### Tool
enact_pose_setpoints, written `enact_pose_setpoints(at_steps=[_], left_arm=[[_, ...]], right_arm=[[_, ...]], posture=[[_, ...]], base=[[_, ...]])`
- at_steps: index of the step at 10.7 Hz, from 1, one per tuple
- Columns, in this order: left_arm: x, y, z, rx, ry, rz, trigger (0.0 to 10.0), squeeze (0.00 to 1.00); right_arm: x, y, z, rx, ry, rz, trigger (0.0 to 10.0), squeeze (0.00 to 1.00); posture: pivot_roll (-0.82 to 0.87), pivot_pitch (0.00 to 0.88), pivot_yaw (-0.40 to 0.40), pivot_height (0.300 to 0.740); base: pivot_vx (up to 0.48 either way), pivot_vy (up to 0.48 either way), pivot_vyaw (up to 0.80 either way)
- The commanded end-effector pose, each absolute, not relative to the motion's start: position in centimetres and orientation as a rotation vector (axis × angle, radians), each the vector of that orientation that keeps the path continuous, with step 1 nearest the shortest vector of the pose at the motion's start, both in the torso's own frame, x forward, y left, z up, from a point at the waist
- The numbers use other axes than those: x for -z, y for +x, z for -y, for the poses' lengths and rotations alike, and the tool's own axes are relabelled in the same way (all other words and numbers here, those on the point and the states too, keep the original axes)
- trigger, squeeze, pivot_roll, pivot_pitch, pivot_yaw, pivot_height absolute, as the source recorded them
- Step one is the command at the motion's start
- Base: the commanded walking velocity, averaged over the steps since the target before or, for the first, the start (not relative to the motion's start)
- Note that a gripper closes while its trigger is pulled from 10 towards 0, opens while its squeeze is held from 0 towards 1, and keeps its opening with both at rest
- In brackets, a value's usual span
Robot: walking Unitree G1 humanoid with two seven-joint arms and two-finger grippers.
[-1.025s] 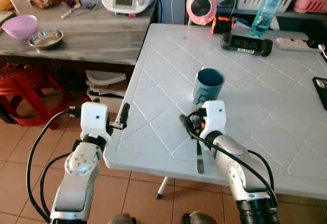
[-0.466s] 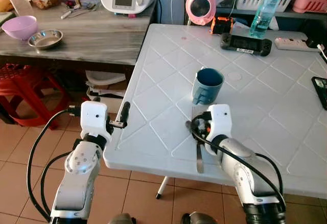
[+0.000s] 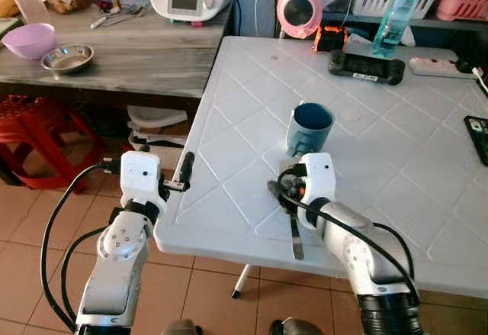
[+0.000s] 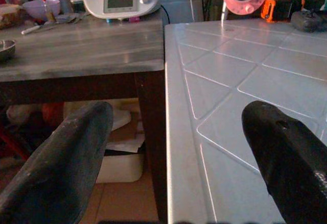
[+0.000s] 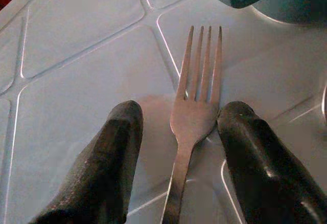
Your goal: Setting the table
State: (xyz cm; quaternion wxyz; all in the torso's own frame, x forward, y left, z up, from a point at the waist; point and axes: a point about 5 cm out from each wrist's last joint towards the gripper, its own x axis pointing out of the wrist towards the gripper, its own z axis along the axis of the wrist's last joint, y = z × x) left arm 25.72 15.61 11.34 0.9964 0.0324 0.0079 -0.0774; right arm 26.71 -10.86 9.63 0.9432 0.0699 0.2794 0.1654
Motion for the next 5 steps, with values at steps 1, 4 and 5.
enact_pose_setpoints(at_steps=[1, 4, 5], left_arm=[[-11.2, 25.6, -15.8, 0.156, 0.065, -0.024, 10.0, 0.00], [-11.2, 25.6, -15.8, 0.156, 0.063, -0.028, 10.0, 0.00], [-11.2, 25.6, -15.8, 0.156, 0.063, -0.028, 10.0, 0.00]], right_arm=[[-7.8, 25.4, 10.7, -0.369, 0.162, -0.698, 0.0, 0.00], [-7.1, 24.4, 11.7, -0.379, 0.139, -0.749, 0.0, 0.00], [-7.1, 24.4, 11.7, -0.382, 0.142, -0.756, 0.0, 0.00]], posture=[[0.05, 0.000, -0.005, 0.740], [0.04, 0.000, -0.004, 0.740], [0.04, 0.000, -0.003, 0.740]], base=[[0.000, 0.000, 0.00], [0.000, 0.000, 0.00], [0.000, 0.000, 0.00]])
